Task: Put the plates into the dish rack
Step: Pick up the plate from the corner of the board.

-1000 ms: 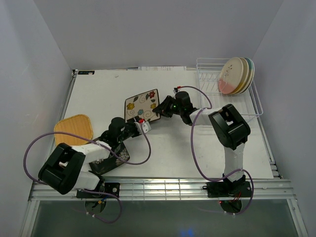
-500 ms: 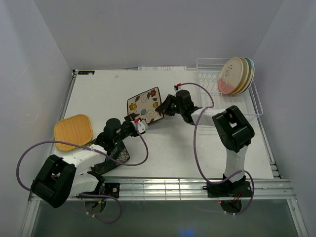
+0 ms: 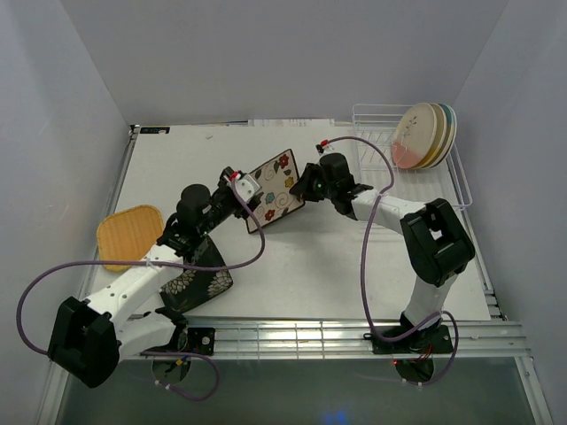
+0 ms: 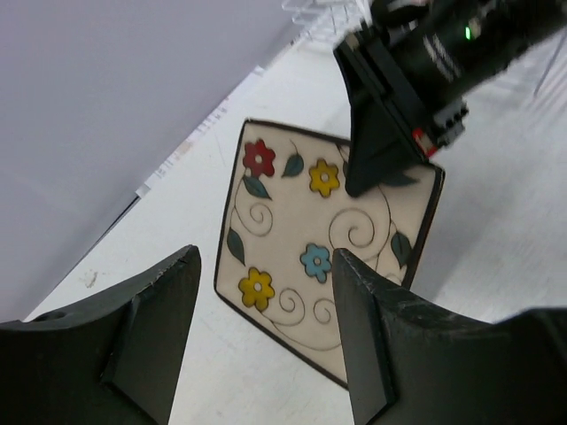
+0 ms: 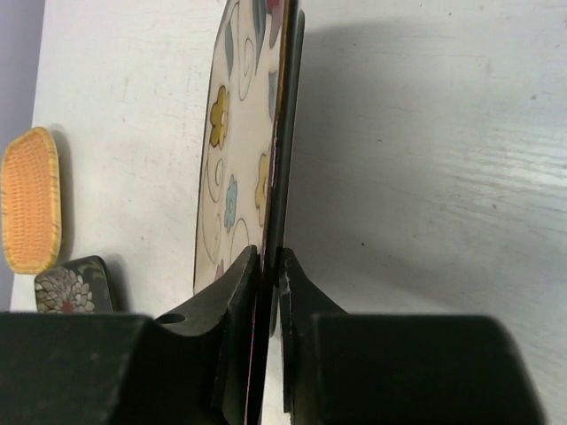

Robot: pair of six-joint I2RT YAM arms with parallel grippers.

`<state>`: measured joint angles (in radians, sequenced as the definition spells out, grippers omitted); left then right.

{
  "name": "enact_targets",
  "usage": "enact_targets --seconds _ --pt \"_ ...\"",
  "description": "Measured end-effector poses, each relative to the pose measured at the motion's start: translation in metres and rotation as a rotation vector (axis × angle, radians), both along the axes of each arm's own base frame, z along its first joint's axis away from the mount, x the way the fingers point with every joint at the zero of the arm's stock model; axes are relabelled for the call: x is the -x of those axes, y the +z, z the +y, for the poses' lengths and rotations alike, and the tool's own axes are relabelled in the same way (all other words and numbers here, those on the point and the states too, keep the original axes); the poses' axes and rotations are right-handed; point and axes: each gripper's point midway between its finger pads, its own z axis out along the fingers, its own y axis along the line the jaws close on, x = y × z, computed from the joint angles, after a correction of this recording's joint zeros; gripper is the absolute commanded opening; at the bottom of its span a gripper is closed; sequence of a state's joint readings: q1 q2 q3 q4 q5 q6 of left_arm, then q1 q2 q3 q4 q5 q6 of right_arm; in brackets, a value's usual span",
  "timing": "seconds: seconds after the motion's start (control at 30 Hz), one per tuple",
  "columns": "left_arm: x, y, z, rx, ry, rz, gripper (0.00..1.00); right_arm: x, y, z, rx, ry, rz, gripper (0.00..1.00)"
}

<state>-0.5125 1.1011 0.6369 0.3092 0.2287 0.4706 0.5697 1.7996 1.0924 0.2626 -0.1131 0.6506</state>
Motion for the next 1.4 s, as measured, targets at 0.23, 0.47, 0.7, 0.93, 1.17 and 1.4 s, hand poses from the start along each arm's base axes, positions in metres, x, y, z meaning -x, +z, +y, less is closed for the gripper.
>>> enact_targets --seconds 0.23,0.47,0.7,0.93,1.17,1.4 --pt "-0.003 0.050 -0.008 0.151 0.017 0.050 0.70 -0.011 0.032 -0.007 0.127 0.020 -0.109 0.08" --pt "0.000 0.001 0.002 0.137 0.080 0.145 0.70 -0.014 0.048 -0.016 0.257 0.036 -0.145 0.08" --pt "-0.001 -0.024 0.015 0.126 0.151 0.164 0.70 -0.016 0.067 -0.030 0.363 0.023 -0.172 0.08" --pt "0.000 -0.014 0.020 0.169 0.173 0.121 0.70 -0.012 0.104 -0.048 0.414 -0.012 -0.232 0.08" --pt "-0.003 -0.013 0.021 0.177 0.181 0.113 0.70 -0.019 0.153 -0.062 0.443 -0.074 -0.337 0.08" --pt "-0.002 -0.017 0.022 0.175 0.183 0.116 0.70 -0.019 0.196 -0.083 0.508 -0.131 -0.422 0.08"
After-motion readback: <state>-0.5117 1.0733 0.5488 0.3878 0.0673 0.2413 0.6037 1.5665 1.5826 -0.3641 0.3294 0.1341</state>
